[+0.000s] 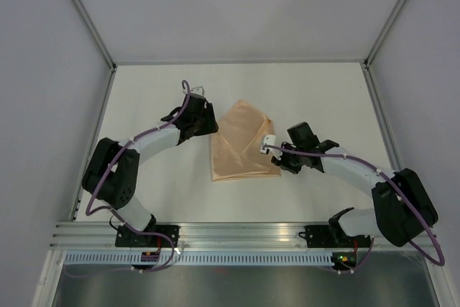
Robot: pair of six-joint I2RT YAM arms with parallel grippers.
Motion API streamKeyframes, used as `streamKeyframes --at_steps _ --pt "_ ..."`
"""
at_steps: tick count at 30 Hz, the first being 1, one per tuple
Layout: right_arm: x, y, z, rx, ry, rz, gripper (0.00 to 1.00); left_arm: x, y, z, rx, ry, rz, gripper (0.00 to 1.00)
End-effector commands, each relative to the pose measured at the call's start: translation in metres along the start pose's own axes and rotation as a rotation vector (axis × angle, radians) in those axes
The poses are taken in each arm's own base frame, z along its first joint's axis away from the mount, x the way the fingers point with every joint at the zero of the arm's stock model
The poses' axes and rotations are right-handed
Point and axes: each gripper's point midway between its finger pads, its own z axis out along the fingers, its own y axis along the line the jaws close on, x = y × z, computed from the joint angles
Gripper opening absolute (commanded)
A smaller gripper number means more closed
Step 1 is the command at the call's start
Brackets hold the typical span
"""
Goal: Fold the napkin, place the utensils inside, and roll it up
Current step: Roll the napkin at the center of the board.
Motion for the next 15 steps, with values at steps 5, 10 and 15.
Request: streamKeyframes --at_steps 5,10,15 --pt "-0.073 -0.021 -0.055 0.057 -0.189 -0.106 0.46 -0.068 -0.017 -0.075 0.089 -0.191 0.011 0.59" --pt "-0.094 0.001 -0.055 0.000 -0.287 -0.210 0.62 -0.077 -0.021 -0.105 0.112 -0.229 -0.003 0.61" --pt "-0.107 0.029 -0.028 0.065 -0.334 -0.341 0.73 -0.085 -0.024 -0.130 0.139 -0.275 -0.008 0.63"
